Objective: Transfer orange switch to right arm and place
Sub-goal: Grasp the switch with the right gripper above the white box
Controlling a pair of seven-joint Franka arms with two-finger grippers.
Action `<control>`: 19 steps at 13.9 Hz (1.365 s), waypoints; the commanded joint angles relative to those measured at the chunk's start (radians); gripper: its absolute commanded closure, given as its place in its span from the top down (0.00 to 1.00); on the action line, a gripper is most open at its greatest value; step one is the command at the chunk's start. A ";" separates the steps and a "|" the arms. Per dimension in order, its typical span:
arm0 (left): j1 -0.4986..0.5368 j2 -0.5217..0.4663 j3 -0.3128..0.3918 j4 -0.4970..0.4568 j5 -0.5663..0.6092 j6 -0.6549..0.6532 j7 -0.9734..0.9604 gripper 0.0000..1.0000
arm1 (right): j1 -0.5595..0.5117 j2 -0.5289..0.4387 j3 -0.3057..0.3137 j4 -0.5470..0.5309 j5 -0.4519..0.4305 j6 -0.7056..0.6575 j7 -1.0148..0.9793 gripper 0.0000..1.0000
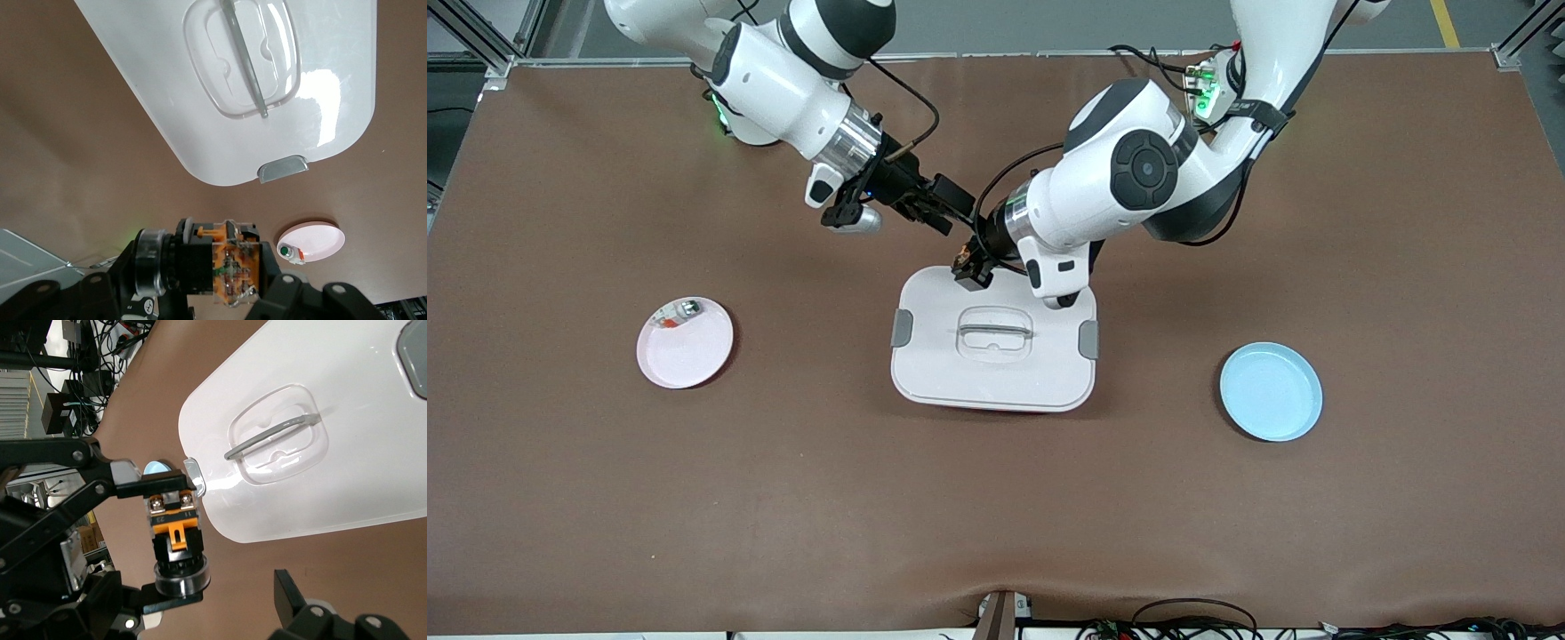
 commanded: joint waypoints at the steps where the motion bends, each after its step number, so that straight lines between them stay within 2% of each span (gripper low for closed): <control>1: -0.005 0.016 0.003 0.030 -0.033 -0.019 -0.016 0.00 | 0.009 0.029 -0.008 0.033 0.026 0.004 -0.017 1.00; 14: -0.008 0.024 0.000 0.032 -0.037 -0.017 -0.018 0.00 | 0.012 0.067 -0.009 0.065 0.026 0.004 -0.018 1.00; 15: -0.008 0.024 0.000 0.033 -0.037 -0.017 -0.020 0.00 | 0.012 0.067 -0.009 0.065 0.026 0.004 -0.018 0.96; 17: -0.009 0.026 0.000 0.044 -0.037 -0.014 -0.033 0.00 | 0.012 0.067 -0.009 0.065 0.026 0.004 -0.018 0.68; 19: -0.009 0.026 0.000 0.046 -0.040 -0.014 -0.035 0.00 | 0.012 0.069 -0.009 0.065 0.026 0.004 -0.020 0.51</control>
